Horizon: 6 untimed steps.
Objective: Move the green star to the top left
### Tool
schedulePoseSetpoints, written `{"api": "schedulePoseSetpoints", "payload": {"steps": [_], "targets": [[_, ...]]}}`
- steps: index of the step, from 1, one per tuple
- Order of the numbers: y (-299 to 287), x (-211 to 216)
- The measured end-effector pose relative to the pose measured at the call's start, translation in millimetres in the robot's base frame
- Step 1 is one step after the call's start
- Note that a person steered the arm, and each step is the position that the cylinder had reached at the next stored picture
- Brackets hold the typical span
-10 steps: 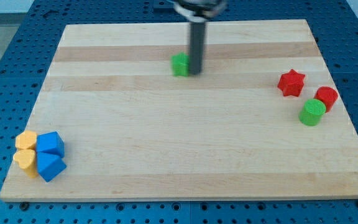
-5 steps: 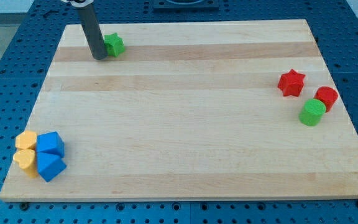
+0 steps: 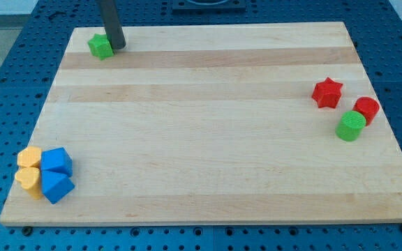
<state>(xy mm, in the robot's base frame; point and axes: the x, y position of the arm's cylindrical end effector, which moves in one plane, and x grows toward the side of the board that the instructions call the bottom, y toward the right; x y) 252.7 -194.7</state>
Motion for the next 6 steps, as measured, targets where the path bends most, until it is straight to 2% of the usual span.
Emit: {"api": "schedulePoseSetpoints", "payload": {"steps": [1,2,4,6], "targets": [[11.4,22.5],[-5.4,35.2],[-32.6,3.4],[-42.1,-1.2]]}}
